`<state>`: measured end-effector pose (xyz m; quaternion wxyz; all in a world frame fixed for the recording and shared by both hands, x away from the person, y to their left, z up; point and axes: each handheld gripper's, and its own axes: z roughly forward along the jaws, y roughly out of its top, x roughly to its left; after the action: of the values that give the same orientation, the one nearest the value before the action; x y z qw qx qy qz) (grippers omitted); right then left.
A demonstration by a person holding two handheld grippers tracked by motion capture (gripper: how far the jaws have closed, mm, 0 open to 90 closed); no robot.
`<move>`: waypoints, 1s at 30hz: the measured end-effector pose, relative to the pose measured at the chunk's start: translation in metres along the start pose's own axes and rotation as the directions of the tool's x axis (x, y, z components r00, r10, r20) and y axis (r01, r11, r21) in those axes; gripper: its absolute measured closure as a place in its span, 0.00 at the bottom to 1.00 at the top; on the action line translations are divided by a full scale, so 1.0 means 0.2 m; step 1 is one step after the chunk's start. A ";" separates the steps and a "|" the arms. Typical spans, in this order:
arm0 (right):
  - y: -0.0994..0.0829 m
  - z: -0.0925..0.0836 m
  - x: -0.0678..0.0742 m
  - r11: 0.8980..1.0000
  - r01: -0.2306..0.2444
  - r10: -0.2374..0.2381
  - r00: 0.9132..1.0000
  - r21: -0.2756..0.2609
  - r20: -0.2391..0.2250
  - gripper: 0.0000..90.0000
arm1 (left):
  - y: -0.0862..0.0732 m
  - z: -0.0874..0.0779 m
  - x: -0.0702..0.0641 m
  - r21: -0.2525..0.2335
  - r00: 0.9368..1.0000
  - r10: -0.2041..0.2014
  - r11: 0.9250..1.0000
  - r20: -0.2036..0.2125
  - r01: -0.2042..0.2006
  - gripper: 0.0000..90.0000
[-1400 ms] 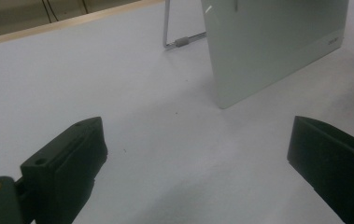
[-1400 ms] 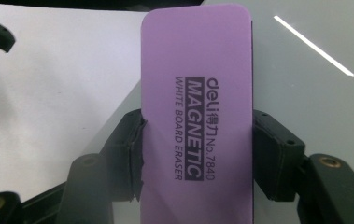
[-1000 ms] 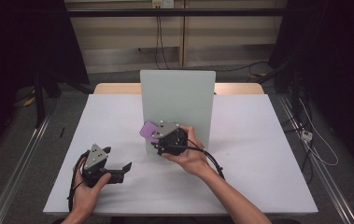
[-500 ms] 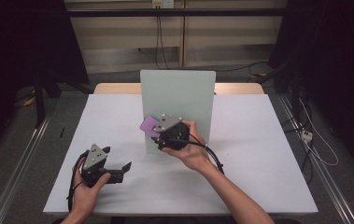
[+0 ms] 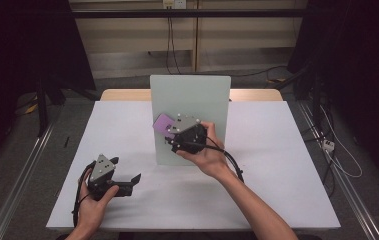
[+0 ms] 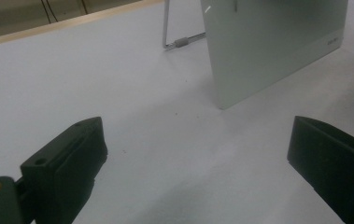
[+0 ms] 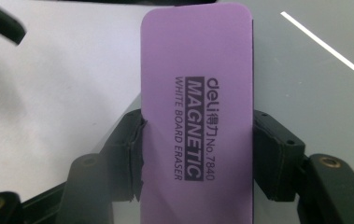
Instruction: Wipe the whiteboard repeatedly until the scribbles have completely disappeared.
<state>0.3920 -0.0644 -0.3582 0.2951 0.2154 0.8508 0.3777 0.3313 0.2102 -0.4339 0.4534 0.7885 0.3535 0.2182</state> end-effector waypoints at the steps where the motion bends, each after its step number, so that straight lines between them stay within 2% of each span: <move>1: -0.01 0.01 0.02 1.000 0.002 -0.002 1.000 0.004 -0.010 0.47 | 0.00 0.00 0.00 0.000 1.000 -0.001 1.000 0.000 0.001 0.05; 8: -0.10 0.10 0.12 0.999 0.013 -0.010 0.997 0.043 -0.072 0.47 | 0.00 0.00 0.00 0.001 1.000 -0.002 1.000 0.002 0.002 0.05; 11: -0.11 0.11 0.14 0.998 0.020 -0.016 0.997 0.051 -0.081 0.47 | 0.00 0.00 0.00 0.000 1.000 -0.004 1.000 0.001 0.004 0.05; 13: -0.10 0.10 0.12 0.999 0.011 -0.006 0.996 0.053 -0.091 0.47 | 0.00 0.00 0.00 0.001 1.000 -0.002 1.000 0.001 0.002 0.05; 15: -0.09 0.08 0.10 0.999 0.009 -0.006 0.997 0.047 -0.077 0.47 | 0.00 0.00 0.01 0.000 1.000 -0.002 1.000 -0.001 0.002 0.05; 21: -0.01 -0.02 -0.02 1.000 -0.025 0.026 1.000 0.002 -0.016 0.47 | 0.00 0.00 0.00 -0.003 1.000 0.000 1.000 0.001 0.000 0.05; 24: 0.01 -0.04 -0.05 0.999 -0.033 0.033 0.999 -0.011 -0.008 0.47 | 0.00 0.00 0.00 -0.001 1.000 -0.005 1.000 0.000 0.005 0.05; 27: 0.00 -0.02 -0.03 1.000 -0.023 0.023 1.000 -0.010 0.003 0.47 | 0.00 0.00 0.00 -0.001 1.000 -0.005 1.000 0.000 0.005 0.05; 30: -0.04 0.02 0.03 1.000 -0.010 0.010 1.000 0.002 -0.015 0.47 | 0.00 0.00 0.00 0.003 1.000 0.001 1.000 0.003 -0.001 0.05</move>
<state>0.3894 -0.0628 -0.3685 0.2867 0.2172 0.8522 0.3801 0.3315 0.2095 -0.4342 0.4527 0.7898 0.3526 0.2168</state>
